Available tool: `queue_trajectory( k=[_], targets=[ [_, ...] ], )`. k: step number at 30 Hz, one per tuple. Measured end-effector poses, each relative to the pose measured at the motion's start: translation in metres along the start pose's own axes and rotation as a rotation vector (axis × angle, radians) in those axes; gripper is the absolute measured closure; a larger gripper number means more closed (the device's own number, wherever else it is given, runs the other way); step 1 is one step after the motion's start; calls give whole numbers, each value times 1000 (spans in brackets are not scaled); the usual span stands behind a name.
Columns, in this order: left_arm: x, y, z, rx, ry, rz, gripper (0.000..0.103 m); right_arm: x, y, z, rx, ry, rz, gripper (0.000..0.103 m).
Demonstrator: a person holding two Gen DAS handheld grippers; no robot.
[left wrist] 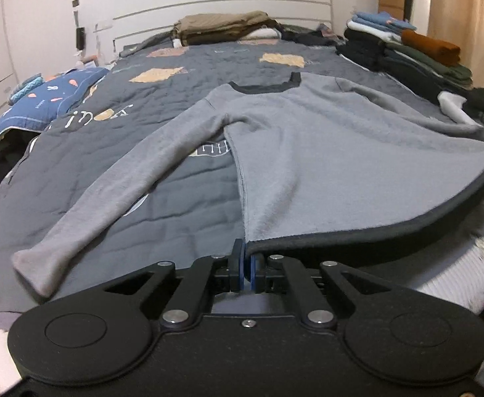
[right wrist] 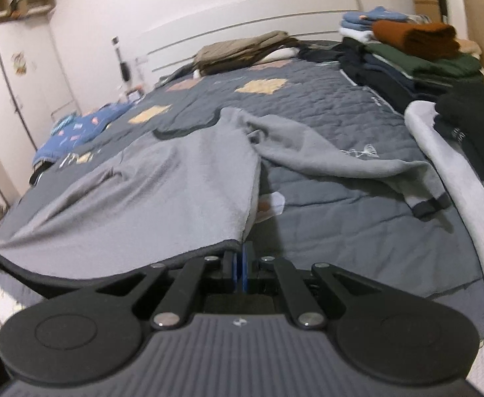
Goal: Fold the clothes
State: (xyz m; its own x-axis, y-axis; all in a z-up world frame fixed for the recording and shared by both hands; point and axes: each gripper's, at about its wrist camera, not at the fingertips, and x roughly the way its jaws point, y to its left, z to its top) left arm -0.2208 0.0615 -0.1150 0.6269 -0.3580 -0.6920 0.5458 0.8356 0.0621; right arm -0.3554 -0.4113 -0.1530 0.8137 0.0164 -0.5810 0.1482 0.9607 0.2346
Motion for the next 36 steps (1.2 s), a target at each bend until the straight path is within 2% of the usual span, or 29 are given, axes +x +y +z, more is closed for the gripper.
queue_trajectory(
  k=[3,8,12,19,23,24,25,27,31,34,36],
  targets=[
    [-8,-3,-3,27,49,7,100,-4,13,-2,-92,35,3,100],
    [-2,-14,-14,74,132,-7,100,8,21,-20,-239,172,-23,100],
    [-2,-20,-21,105,163,-10,100,-1,20,-25,-266,194,-19,100],
    [-8,-6,-25,42,214,-24,96,-1,22,-27,-342,293,-78,97],
    [-26,11,-26,-31,180,-43,92,-16,17,-23,-342,278,-86,94],
    [-31,16,-26,-58,157,-57,82,-20,15,-20,-321,254,-84,93],
    [-34,20,-24,-79,125,-55,64,-21,15,-16,-302,228,-73,91],
    [-39,31,-21,-122,51,-38,47,-22,16,-9,-265,175,-49,87],
    [-40,70,-15,-275,-65,1,47,-6,27,5,-170,82,48,78],
    [-32,117,-20,-425,-101,67,47,15,40,14,-111,47,146,74],
    [-25,150,-26,-510,-97,107,47,31,52,19,-90,44,200,74]
  ],
)
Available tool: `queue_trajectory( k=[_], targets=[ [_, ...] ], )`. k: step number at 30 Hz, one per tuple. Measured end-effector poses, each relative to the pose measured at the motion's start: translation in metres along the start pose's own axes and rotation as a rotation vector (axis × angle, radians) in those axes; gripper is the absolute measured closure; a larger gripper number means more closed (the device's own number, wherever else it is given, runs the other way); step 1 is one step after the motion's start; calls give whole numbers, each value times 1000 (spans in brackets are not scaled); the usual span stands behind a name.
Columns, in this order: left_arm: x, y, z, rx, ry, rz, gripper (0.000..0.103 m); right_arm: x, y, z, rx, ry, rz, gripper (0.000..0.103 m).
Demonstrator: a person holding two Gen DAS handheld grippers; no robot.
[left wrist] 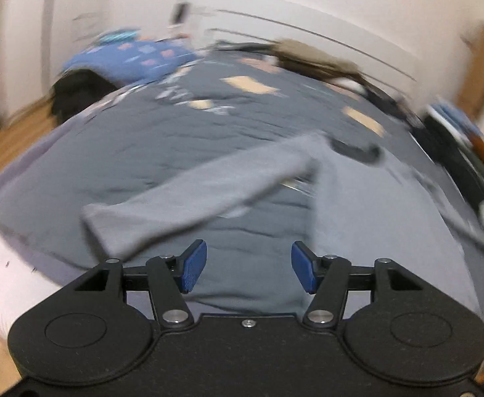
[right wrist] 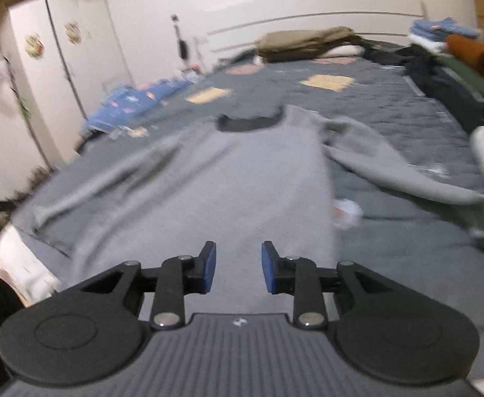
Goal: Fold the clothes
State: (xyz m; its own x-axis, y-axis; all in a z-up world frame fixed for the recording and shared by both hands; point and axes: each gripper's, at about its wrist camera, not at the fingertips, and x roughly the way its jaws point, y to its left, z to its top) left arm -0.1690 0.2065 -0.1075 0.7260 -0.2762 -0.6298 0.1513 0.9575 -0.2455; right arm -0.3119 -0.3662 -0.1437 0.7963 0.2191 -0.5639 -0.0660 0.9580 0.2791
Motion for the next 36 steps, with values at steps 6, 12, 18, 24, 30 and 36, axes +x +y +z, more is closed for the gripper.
queue_trajectory(
  k=[6,12,18,24,30,36],
  targets=[
    [31,77,7,-157,8,91,47,44,22,28,58,13,169,71],
    [48,129,9,-289,-8,102,47,86,55,60,58,13,287,67],
    [82,156,22,-344,17,107,47,121,80,71,51,2,337,67],
    [118,182,21,-464,81,61,39,144,81,58,77,22,350,67],
    [120,174,30,-356,71,18,92,155,75,48,90,62,343,67],
    [92,172,73,-266,-156,149,94,158,67,44,116,69,333,67]
  ],
)
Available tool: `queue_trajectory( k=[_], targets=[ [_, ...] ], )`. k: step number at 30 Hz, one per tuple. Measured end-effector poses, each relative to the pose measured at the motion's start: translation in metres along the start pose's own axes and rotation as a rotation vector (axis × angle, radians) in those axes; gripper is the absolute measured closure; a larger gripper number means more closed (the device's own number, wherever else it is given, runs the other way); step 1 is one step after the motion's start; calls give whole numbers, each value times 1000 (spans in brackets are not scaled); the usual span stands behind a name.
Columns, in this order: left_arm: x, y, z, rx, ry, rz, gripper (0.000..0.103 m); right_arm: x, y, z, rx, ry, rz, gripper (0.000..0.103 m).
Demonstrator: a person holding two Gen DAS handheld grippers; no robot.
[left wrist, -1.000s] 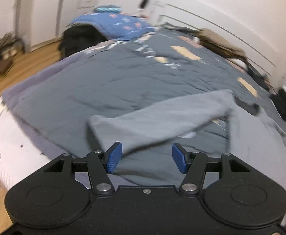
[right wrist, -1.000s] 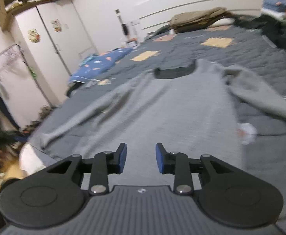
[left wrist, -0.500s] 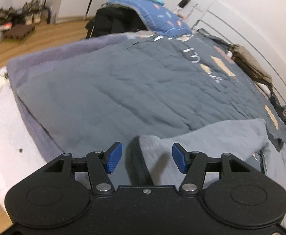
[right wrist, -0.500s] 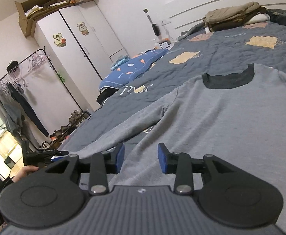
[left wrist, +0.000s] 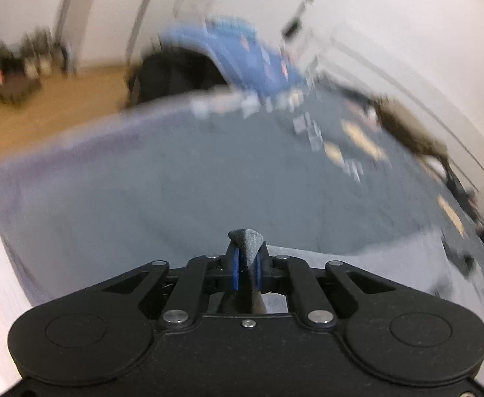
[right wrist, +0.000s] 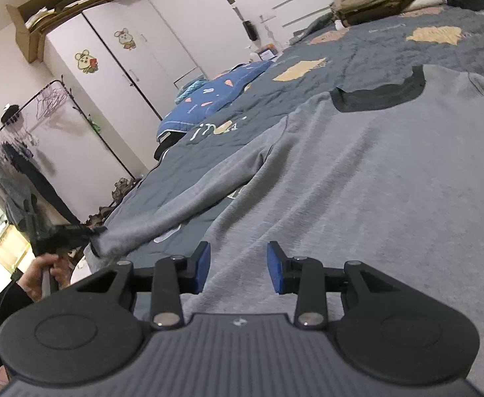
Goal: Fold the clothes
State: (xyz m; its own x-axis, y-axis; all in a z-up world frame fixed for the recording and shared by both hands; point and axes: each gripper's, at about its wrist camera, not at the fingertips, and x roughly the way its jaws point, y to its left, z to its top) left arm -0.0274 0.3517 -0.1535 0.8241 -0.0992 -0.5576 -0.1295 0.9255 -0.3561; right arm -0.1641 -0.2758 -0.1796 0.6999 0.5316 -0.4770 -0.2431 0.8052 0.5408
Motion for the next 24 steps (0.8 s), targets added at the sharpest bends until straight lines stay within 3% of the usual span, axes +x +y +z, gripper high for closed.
queue_trajectory(
  k=[2,9,15,21,24],
  targets=[
    [1,-3,15,36,-55,58,94,-1,-2,0,2,-3,-5,67],
    [21,-15,26,141,-80,186,94,-3,-7,2,14,-18,-21,67],
    [28,-22,45,131,-170,280,94,-3,-14,3,20,-23,-32,67],
    [36,-27,63,144,-192,326,93,-4,-19,4,24,-28,-34,67],
    [44,-28,64,106,-126,329,79,-2,-21,4,27,-18,-31,67]
  ],
)
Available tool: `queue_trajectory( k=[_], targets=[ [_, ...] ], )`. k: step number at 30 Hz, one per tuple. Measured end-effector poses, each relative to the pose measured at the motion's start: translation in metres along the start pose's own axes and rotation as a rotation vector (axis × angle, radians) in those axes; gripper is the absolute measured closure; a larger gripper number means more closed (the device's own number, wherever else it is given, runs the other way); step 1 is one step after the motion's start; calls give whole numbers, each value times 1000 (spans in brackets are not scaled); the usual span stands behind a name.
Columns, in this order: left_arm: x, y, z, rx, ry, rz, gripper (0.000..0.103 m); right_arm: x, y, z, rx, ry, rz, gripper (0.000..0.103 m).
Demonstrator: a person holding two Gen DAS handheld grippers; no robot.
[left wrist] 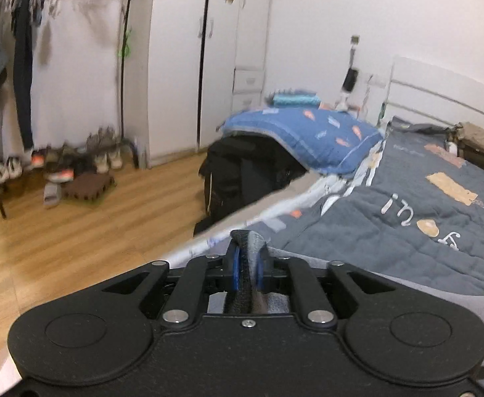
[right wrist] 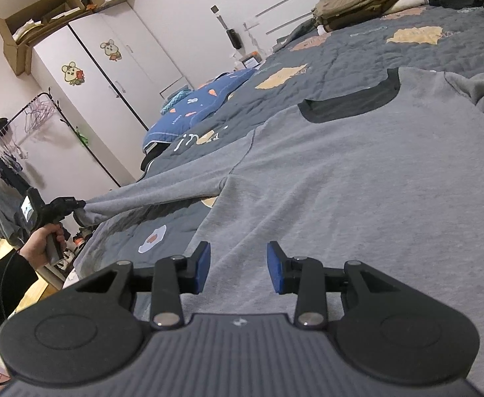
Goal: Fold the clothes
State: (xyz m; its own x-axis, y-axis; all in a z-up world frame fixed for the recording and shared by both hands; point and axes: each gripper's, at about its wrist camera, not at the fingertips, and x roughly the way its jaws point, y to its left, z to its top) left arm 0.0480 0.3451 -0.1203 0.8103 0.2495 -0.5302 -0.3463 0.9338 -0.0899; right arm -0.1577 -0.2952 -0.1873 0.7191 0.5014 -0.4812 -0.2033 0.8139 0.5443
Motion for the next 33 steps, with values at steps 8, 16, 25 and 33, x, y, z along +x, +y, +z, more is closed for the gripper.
queue_trajectory(
  k=[8,16,25,33],
  targets=[
    [-53,-33,-34,31,0,-146,49,-3,1,1,4,-2,14,67],
    [-80,-168,-88,-77,272,-648,49,-10,8,4,3,-22,40,67],
    [-17,-253,-154,-404,543,-704,49,-14,0,8,26,-33,57,67],
    [17,-263,-176,-553,543,-701,49,-8,-10,3,49,-6,67,67]
  ],
)
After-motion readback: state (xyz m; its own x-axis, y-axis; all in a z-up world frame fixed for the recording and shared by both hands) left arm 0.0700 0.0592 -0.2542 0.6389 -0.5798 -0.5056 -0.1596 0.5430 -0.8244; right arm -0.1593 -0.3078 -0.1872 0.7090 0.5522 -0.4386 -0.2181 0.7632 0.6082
